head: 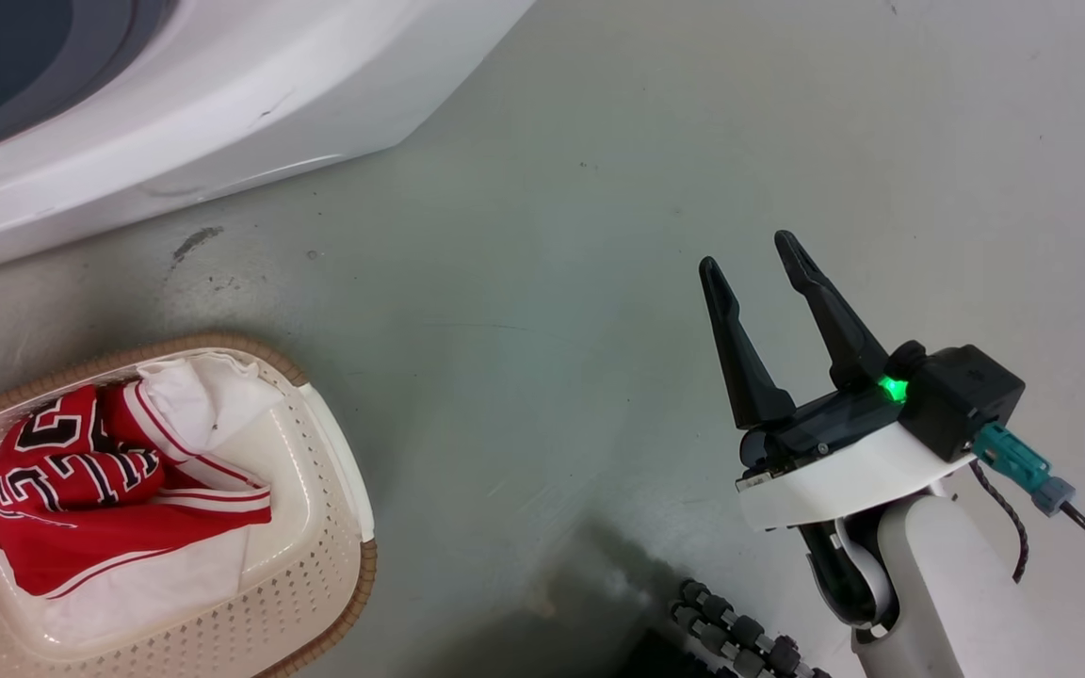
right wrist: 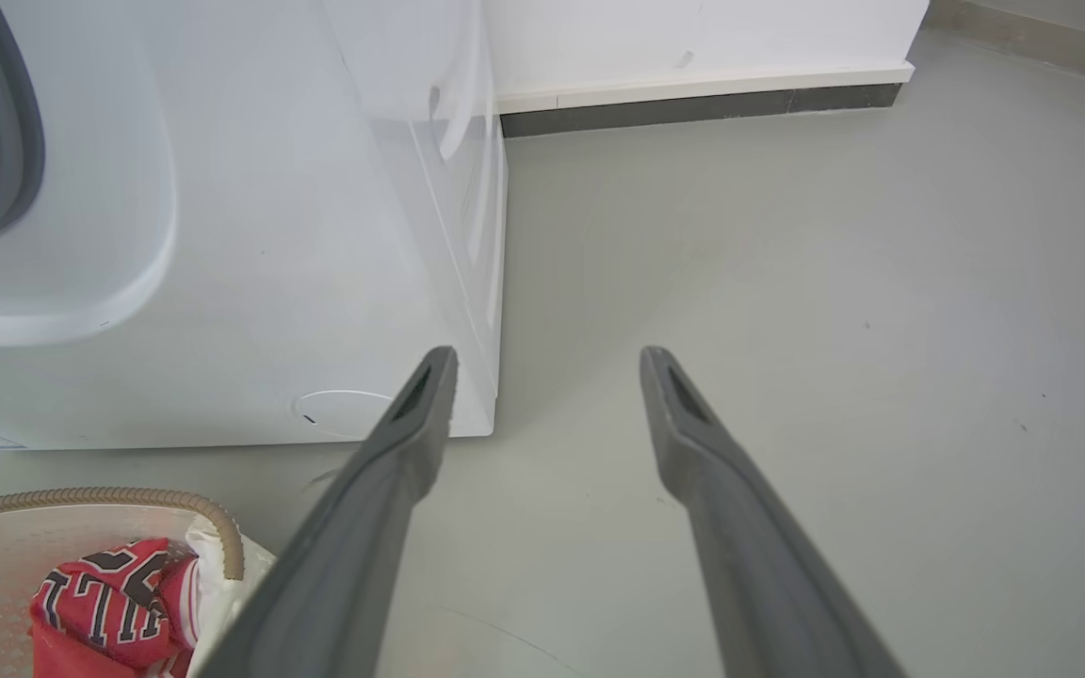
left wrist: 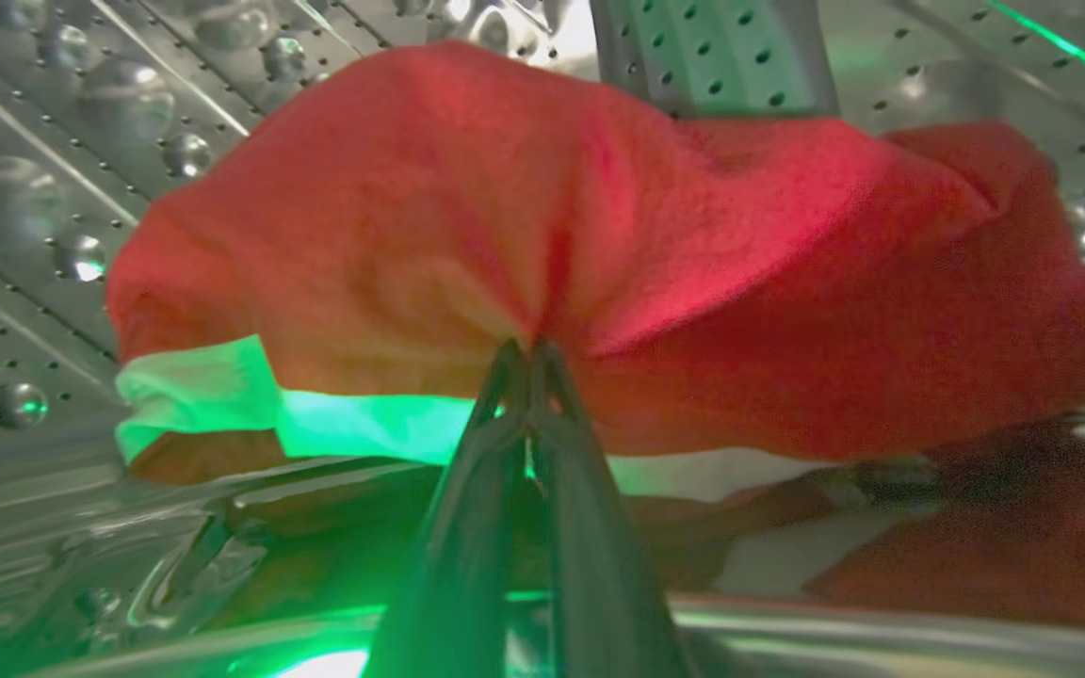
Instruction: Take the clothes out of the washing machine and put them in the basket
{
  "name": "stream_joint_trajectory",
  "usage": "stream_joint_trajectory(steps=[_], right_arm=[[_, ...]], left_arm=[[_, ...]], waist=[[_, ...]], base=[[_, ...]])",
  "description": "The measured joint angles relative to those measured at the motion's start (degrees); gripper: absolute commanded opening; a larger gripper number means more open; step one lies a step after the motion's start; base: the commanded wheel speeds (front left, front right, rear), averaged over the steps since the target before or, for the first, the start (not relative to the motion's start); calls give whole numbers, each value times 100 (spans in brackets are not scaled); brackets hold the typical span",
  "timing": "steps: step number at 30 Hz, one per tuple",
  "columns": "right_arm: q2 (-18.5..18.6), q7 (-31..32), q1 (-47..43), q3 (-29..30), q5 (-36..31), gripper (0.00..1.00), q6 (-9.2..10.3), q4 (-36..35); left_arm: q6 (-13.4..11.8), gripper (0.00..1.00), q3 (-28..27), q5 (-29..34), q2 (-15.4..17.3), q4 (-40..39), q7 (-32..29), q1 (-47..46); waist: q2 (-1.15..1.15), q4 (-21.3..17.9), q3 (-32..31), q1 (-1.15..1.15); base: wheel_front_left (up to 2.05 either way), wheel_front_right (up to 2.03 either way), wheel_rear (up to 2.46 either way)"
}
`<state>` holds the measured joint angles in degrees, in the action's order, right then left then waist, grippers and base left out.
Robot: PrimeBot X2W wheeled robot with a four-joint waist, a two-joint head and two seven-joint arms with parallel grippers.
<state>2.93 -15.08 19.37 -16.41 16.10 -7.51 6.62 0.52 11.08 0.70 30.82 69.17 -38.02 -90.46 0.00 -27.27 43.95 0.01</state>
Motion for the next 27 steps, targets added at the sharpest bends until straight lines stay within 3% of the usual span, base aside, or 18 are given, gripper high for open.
stream_joint_trajectory(steps=[6,13,18,27], right_arm=[[0,0,-1,8,-2,100,0,27],[-1,0,-16,142,-115,100,0,98],[-4,0,-109,333,-313,100,0,170],[-5,0,-464,583,-586,100,0,335]], left_arm=[[-258,0,-3,-49,7,-486,522,330],[-525,0,-119,-297,-85,-1238,1880,1017],[-681,0,-296,-588,-350,-1366,2787,1658],[-543,0,-536,-1105,-782,-1026,4068,2655]], waist=[[0,38,-108,0],[0,162,-459,0],[0,303,-869,0],[0,625,-1784,-1]], base=[[0,0,0],[0,0,0],[0,0,0],[0,0,0]])
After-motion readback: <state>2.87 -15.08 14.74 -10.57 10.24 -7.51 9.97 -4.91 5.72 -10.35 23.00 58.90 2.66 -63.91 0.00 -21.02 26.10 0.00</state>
